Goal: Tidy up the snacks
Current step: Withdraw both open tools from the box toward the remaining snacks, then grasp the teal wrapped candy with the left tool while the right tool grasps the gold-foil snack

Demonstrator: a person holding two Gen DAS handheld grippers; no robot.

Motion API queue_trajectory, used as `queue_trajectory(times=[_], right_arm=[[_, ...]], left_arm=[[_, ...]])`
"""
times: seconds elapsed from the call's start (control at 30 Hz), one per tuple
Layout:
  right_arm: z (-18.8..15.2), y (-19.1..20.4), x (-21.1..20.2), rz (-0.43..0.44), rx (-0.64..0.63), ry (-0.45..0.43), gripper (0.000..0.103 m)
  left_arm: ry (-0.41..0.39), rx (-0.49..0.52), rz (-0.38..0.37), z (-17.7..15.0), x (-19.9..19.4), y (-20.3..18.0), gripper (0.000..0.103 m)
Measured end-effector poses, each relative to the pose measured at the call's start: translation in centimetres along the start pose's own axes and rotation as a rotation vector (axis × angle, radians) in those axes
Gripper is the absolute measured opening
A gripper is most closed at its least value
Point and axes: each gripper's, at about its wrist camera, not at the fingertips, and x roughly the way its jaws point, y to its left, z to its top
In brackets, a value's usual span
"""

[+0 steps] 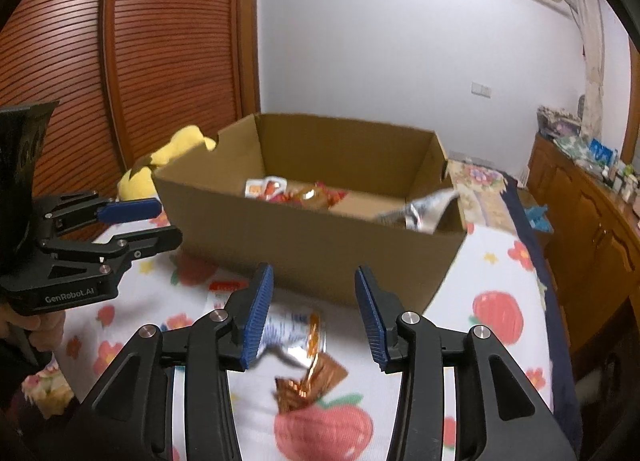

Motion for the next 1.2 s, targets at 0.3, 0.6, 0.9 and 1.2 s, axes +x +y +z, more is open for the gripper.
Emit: queue_trajectory(times=[0.3, 0.6, 0.9, 1.2], right_arm=[[-3.1, -0.2, 1.3, -0.004, 0.022, 0.084, 0.043], [-5.2, 0.0, 3.7, 0.005, 0.055, 0.154, 0.044], [-6.4, -0.6, 5.4, -0.005, 0.081, 0.221, 0.044], [-7.4, -1.0, 5.2, 0.004, 0.097, 0.243, 0.045]], left_arm=[[0.089, -0.002, -0.014, -4.0, 1.5, -0.5, 0.048], [0.136, -0.032, -0.026, -6.4, 2.6, -0.5, 0.051], [0.127, -0.058, -0.037, -6.8, 2.9, -0.1, 0.053], [0.137, -0.089, -0.045, -7.0, 3.2, 0.7, 0.060]])
